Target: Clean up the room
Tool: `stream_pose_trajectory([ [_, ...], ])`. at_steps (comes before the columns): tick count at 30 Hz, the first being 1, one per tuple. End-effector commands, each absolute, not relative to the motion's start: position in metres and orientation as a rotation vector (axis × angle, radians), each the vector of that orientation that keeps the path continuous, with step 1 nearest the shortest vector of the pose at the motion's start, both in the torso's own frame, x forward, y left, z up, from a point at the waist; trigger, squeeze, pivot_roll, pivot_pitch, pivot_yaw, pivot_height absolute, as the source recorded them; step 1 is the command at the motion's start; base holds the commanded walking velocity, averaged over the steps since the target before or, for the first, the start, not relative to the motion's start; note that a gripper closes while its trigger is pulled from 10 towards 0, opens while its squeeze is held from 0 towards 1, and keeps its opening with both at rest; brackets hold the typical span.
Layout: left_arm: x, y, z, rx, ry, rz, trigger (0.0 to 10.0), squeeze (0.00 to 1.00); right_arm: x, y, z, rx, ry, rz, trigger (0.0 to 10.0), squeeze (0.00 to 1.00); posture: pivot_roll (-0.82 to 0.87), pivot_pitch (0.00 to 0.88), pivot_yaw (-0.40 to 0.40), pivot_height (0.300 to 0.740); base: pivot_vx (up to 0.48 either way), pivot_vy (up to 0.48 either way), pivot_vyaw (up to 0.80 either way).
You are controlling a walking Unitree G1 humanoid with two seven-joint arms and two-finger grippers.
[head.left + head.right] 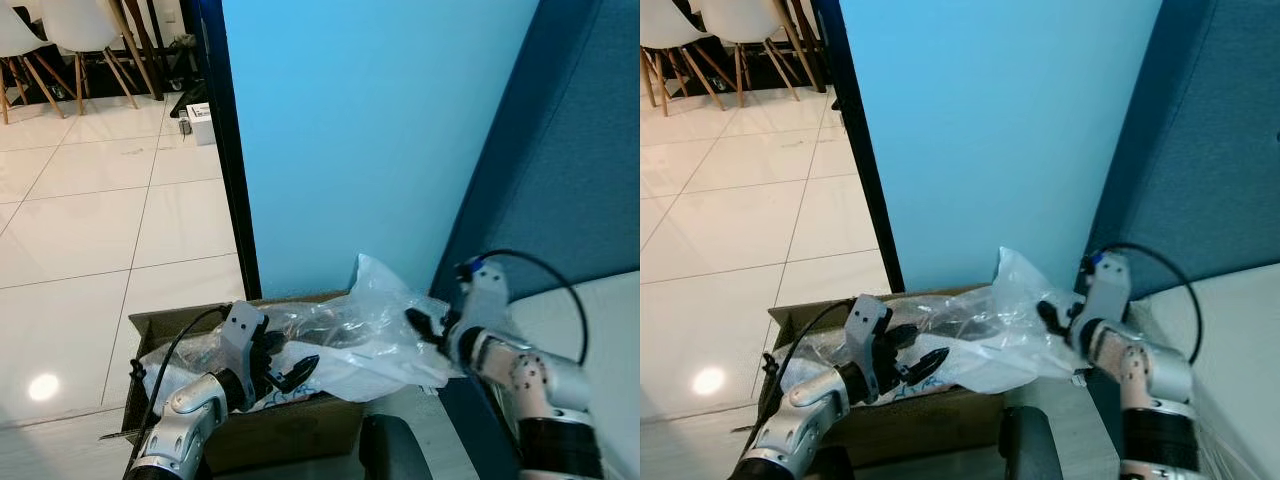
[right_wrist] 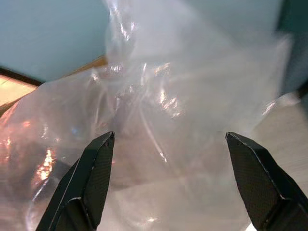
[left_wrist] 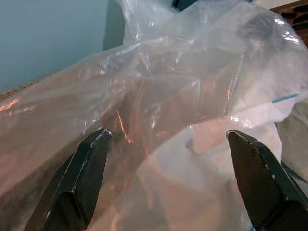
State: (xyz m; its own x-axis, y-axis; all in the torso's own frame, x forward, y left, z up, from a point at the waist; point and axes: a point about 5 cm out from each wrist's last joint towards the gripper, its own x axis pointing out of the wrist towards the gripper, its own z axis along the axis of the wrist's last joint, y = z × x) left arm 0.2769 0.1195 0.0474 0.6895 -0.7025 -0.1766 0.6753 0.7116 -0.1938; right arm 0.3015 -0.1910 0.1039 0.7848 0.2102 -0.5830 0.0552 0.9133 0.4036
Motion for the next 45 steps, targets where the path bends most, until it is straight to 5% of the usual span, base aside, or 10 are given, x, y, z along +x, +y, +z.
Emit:
stream_pose_trajectory([
  [1, 0.273, 0.124, 0.039, -0.09, 0.278, -0.764, 10.0, 0.0, 0.297, -0.183, 0.1, 0.482, 0.706, 0.123, 10.0, 0.0, -0.11, 0.08, -0.025, 0.515, 0.0, 0.0, 0.0],
  [4, 0.273, 0.124, 0.039, -0.086, 0.278, -0.763, 10.0, 0.0, 0.296, -0.178, 0.1, 0.506, 0.714, 0.148, 10.0, 0.0, -0.11, 0.08, -0.025, 0.515, 0.0, 0.0, 0.0],
  [11, 0.274, 0.122, 0.038, -0.057, 0.28, -0.766, 10.0, 0.0, 0.298, -0.113, 0.115, 0.673, 0.737, 0.406, 10.0, 0.0, -0.1, 0.068, -0.02, 0.515, 0.0, 0.0, 0.0],
  [16, 0.278, 0.119, 0.041, -0.051, 0.265, -0.761, 10.0, 0.0, 0.3, -0.065, 0.11, 0.569, 0.807, 0.561, 10.0, 0.0, -0.1, 0.069, -0.022, 0.515, 0.0, 0.0, 0.0],
  [21, 0.28, 0.12, 0.041, -0.039, 0.261, -0.738, 10.0, 0.0, 0.302, -0.053, 0.077, 0.408, 0.904, 0.542, 10.0, 0.0, -0.09, 0.068, -0.022, 0.515, 0.0, 0.0, 0.0],
  [30, 0.282, 0.123, 0.04, -0.033, 0.26, -0.708, 10.0, 0.0, 0.315, -0.086, 0.061, 0.191, 0.887, 0.393, 10.0, 0.0, -0.09, 0.066, -0.022, 0.515, 0.0, 0.0, 0.0],
  [36, 0.286, 0.121, 0.047, -0.046, 0.23, -0.703, 10.0, 0.0, 0.332, -0.109, 0.085, 0.256, 0.726, 0.374, 10.0, 0.0, -0.09, 0.066, -0.022, 0.515, 0.0, 0.0, 0.0],
  [45, 0.304, 0.119, 0.099, -0.224, 0.038, -0.744, 10.0, 0.0, 0.323, -0.145, 0.141, 0.374, 0.428, 0.627, 10.0, 0.0, -0.11, 0.065, -0.01, 0.515, 0.0, 0.0, 0.0],
])
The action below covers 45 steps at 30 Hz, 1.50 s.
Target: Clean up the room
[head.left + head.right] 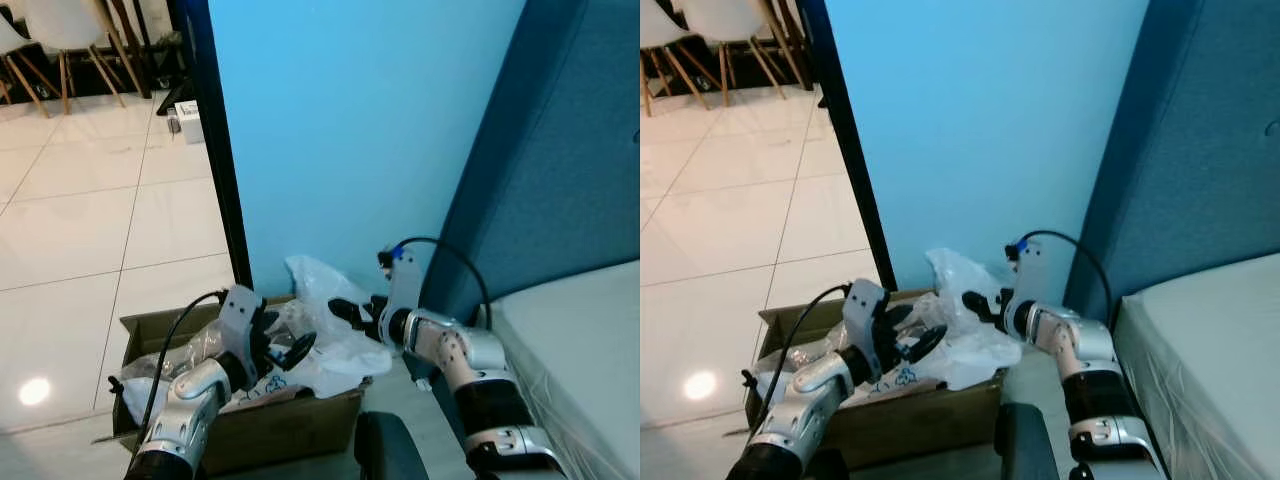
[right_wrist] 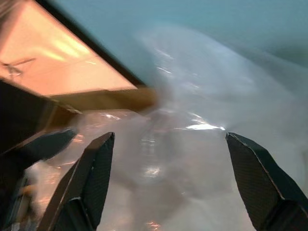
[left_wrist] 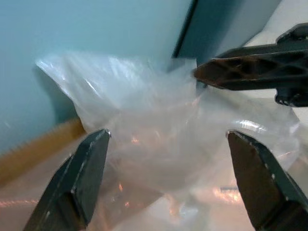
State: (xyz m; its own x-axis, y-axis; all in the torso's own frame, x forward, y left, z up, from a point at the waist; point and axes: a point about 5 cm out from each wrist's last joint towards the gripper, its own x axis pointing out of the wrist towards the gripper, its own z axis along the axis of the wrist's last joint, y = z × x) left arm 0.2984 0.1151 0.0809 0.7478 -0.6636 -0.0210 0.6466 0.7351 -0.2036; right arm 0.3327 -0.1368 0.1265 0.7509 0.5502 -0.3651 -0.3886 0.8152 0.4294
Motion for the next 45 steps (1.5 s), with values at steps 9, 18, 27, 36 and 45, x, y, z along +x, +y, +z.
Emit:
stream_pose_trajectory([
  [9, 0.308, 0.13, 0.125, -0.141, -0.017, -0.826, 10.0, 0.0, 0.294, -0.153, 0.16, 0.404, 0.283, 0.853, 10.0, 0.0, -0.11, 0.066, -0.002, 0.52, 0.0, 0.0, 0.0],
  [18, 0.292, 0.147, 0.183, -0.252, -0.191, -1.022, 10.0, 0.0, 0.307, -0.17, 0.154, 0.576, 0.176, 0.686, 10.0, 0.0, -0.1, 0.064, 0.006, 0.54, 0.0, 0.0, 0.0],
  [27, 0.284, 0.158, 0.102, -0.546, 0.0, -0.769, 10.0, 0.0, 0.301, -0.201, 0.085, 0.552, 0.333, 0.345, 10.0, 0.0, -0.1, 0.05, 0.004, 0.57, 0.0, 0.0, 0.0],
  [36, 0.277, 0.198, 0.079, -0.719, -0.017, -0.398, 10.0, 0.0, 0.295, -0.206, 0.077, 0.546, 0.313, 0.315, 10.0, 0.0, -0.09, 0.045, -0.002, 0.6, 0.0, 0.0, 0.0],
  [45, 0.269, 0.217, 0.053, -0.71, 0.035, -0.13, 10.0, 0.0, 0.291, -0.203, 0.066, 0.48, 0.342, 0.318, 10.0, 0.0, -0.09, 0.032, -0.011, 0.614, 0.0, 0.0, 0.0],
])
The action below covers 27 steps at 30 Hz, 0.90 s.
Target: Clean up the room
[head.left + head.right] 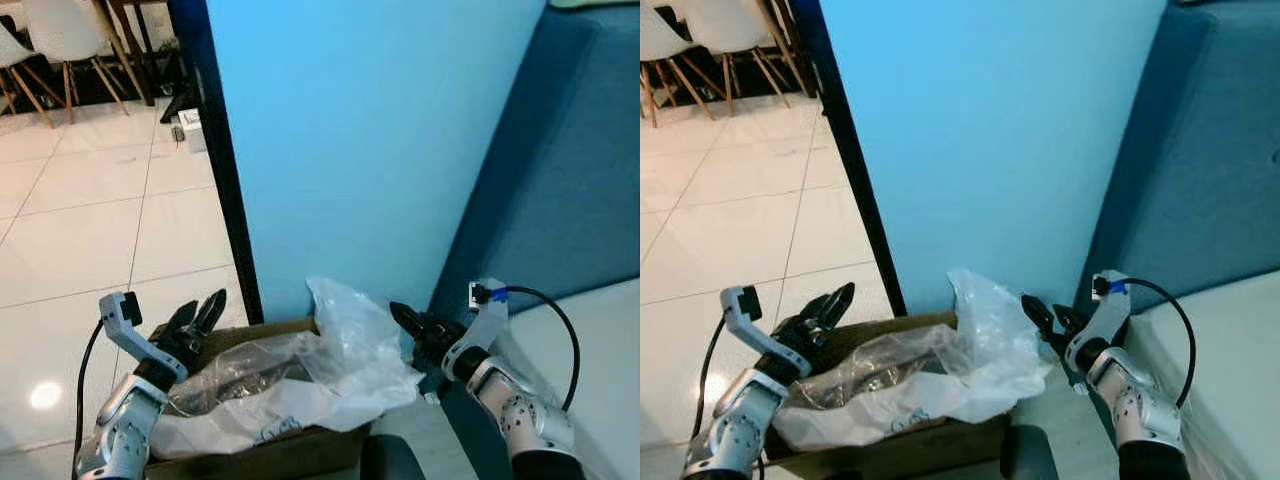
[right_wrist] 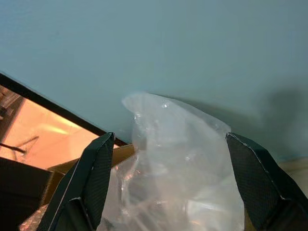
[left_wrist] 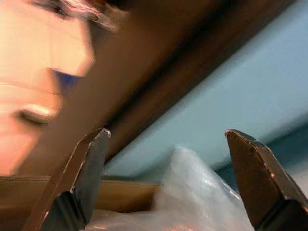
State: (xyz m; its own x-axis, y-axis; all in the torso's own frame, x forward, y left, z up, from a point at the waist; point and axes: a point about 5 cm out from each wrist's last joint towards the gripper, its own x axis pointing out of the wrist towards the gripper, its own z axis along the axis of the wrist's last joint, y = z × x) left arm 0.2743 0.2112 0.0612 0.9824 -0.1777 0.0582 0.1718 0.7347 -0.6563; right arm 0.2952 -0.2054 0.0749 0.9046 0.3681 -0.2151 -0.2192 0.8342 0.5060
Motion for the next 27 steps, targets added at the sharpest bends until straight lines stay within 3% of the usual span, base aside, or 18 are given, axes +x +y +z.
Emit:
stream_pose_trajectory([
  [1, 0.269, 0.217, 0.053, -0.71, 0.035, -0.13, 10.0, 0.0, 0.291, -0.203, 0.066, 0.48, 0.342, 0.318, 10.0, 0.0, -0.09, 0.032, -0.011, 0.614, 0.0, 0.0, 0.0],
  [3, 0.263, 0.222, 0.036, -0.695, 0.096, -0.033, 10.0, 0.0, 0.288, -0.202, 0.056, 0.417, 0.382, 0.326, 10.0, 0.0, -0.08, 0.024, -0.017, 0.629, 0.0, 0.0, 0.0],
  [13, 0.261, 0.224, 0.024, -0.655, 0.165, 0.023, 10.0, 0.0, 0.287, -0.204, 0.049, 0.396, 0.4, 0.317, 10.0, 0.0, -0.08, 0.014, -0.025, 0.659, 0.0, 0.0, 0.0],
  [27, 0.265, 0.215, 0.019, -0.626, 0.19, 0.024, 10.0, 0.0, 0.286, -0.211, 0.041, 0.356, 0.413, 0.267, 10.0, 0.0, -0.08, 0.021, -0.03, 0.704, -0.303, 0.0, 0.0],
])
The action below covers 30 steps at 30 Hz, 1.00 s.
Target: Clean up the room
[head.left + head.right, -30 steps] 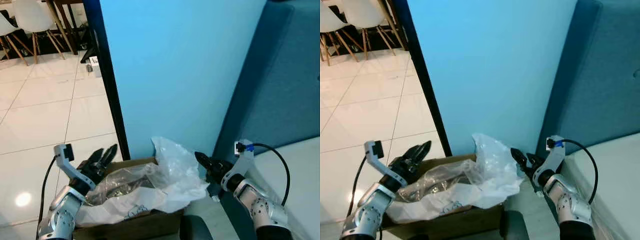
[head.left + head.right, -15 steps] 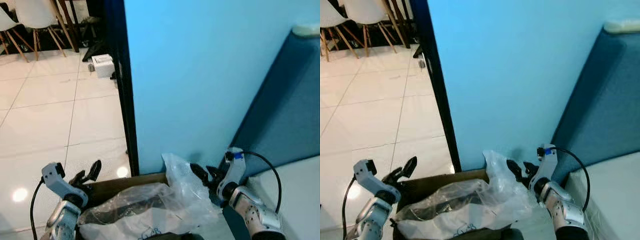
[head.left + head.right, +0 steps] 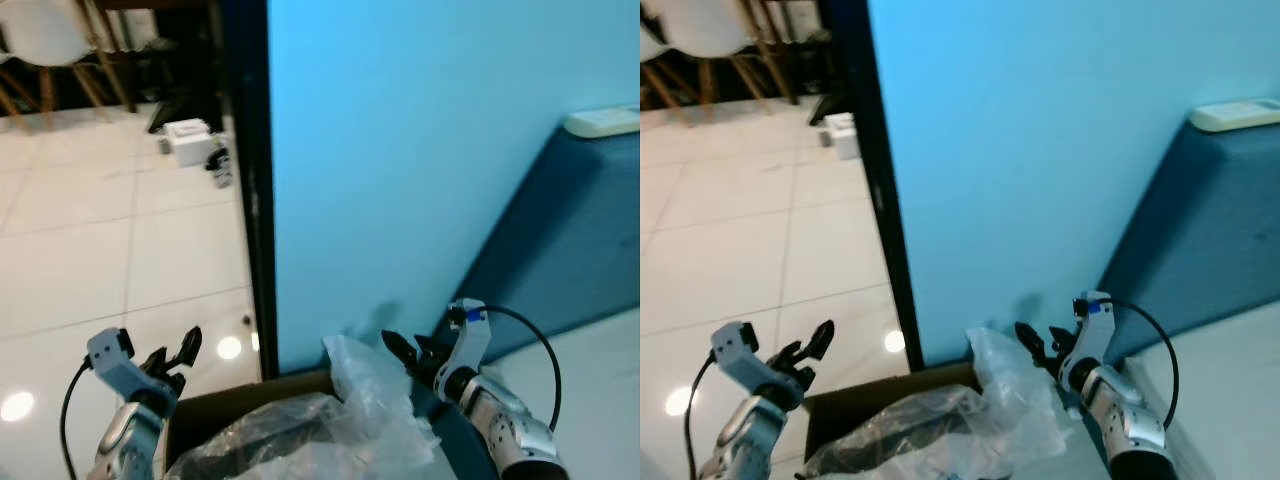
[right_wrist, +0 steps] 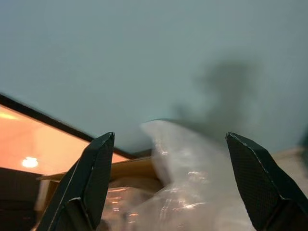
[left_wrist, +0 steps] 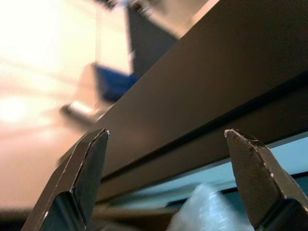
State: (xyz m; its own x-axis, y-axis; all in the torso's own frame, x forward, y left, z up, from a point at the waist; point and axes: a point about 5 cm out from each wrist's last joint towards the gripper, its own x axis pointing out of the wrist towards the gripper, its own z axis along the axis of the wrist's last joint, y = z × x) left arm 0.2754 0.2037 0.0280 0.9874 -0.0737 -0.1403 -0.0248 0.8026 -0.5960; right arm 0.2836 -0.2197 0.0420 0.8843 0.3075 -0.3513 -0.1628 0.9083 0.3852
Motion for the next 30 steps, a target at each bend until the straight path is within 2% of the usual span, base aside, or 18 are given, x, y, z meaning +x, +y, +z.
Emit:
stream_pose_trajectory([
  [1, 0.266, 0.215, 0.019, -0.624, 0.189, 0.02, 10.0, 0.0, 0.286, -0.213, 0.039, 0.327, 0.423, 0.239, 10.0, 0.0, -0.08, 0.022, -0.028, 0.704, -0.319, 0.0, 0.0],
  [19, 0.267, 0.2, 0.006, -0.612, 0.265, -0.015, 10.0, 0.0, 0.273, -0.23, 0.002, 0.207, 0.592, 0.016, 10.0, 0.0, -0.08, 0.028, -0.017, 0.704, -0.341, 0.0, 0.0],
  [30, 0.25, 0.203, -0.02, -0.57, 0.399, 0.02, 10.0, 0.0, 0.262, -0.239, -0.014, 0.157, 0.673, -0.087, 10.0, 0.0, -0.09, 0.024, -0.009, 0.704, -0.472, 0.0, 0.0],
])
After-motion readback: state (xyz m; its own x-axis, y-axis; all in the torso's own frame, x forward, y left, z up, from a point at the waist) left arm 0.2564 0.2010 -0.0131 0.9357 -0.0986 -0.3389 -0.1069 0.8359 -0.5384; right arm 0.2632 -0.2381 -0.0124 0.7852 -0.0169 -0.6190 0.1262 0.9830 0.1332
